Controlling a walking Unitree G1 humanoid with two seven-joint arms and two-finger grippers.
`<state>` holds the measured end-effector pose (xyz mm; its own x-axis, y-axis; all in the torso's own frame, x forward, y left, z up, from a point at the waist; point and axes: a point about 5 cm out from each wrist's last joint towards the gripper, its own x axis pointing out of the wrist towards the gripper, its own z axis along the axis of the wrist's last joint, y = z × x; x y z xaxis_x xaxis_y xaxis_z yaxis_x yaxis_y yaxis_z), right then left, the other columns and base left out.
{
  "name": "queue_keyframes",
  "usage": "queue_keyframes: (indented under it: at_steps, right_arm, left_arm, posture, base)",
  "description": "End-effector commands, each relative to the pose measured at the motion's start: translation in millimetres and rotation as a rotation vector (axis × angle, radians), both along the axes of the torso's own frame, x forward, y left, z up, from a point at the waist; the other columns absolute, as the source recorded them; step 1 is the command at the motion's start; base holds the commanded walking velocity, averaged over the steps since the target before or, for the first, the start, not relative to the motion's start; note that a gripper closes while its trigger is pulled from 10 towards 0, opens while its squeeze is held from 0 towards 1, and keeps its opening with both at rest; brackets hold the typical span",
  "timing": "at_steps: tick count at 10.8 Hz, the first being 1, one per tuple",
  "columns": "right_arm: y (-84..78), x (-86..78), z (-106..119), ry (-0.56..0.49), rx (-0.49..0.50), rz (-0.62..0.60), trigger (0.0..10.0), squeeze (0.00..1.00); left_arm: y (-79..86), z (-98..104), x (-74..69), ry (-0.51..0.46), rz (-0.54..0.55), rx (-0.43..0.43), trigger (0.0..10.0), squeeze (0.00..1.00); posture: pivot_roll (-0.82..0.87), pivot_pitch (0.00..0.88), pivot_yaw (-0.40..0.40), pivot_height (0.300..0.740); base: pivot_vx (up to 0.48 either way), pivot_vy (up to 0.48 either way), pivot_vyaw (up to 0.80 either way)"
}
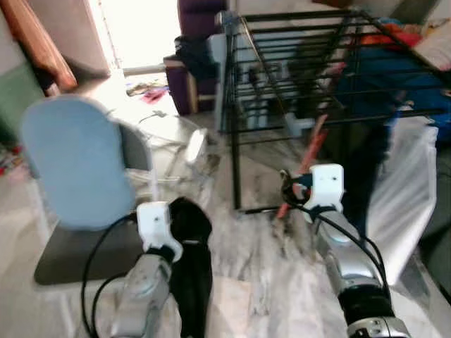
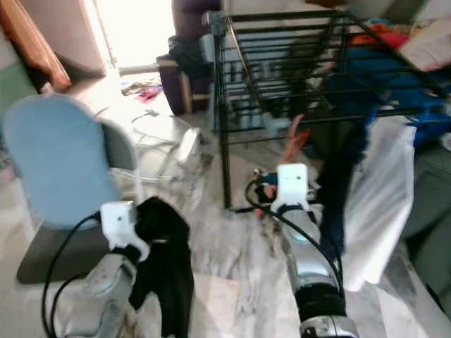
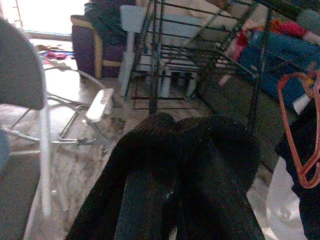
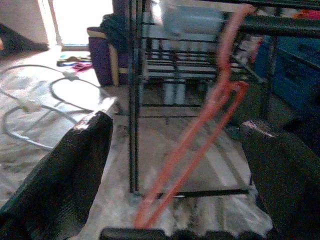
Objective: Hang hanger
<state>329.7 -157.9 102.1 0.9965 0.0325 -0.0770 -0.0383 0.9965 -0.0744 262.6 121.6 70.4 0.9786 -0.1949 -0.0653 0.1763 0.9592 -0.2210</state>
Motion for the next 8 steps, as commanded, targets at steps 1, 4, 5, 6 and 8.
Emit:
queue_keyframes:
  at_steps: [1, 4, 5, 6, 8]
  right_arm:
    - [-3.5, 0.2, 2.1, -0.001, -0.005, -0.014, 10.0, 0.0]
    - [-3.4, 0.5, 2.2, 0.001, -0.008, -0.01, 10.0, 0.0]
    - [-3.0, 1.0, 2.4, 0.001, -0.009, -0.008, 10.0, 0.0]
    - [-1.4, 1.0, 1.7, 0.003, -0.007, -0.003, 10.0, 0.0]
    - [2.8, -0.3, -0.1, 0.009, -0.002, 0.006, 10.0, 0.0]
  left_arm:
    - [-4.1, 11.4, 3.6, -0.055, -0.019, -0.005, 10.0, 0.0]
    - [-4.0, 11.7, 4.1, -0.057, -0.02, -0.004, 10.0, 0.0]
    - [-3.6, 11.8, 4.3, -0.056, -0.017, -0.004, 10.0, 0.0]
    - [-2.5, 11.5, 3.7, -0.054, -0.014, -0.001, 10.0, 0.0]
    - [0.0, 11.3, 1.8, -0.047, 0.008, -0.013, 10.0, 0.0]
  posture:
    - [-0.08, 0.0, 0.02, 0.74]
    - [-0.08, 0.0, 0.017, 0.74]
    - [-0.08, 0.0, 0.015, 0.74]
    - [-0.08, 0.0, 0.014, 0.74]
    - [-0.07, 0.0, 0.008, 0.74]
  base:
    - [0.281, 0.0, -0.57]
    - [0.302, 0.0, -0.18]
    - [0.311, 0.0, 0.0]
    - [0.3, 0.0, 0.0]
    - [0.142, 0.0, 0.0]
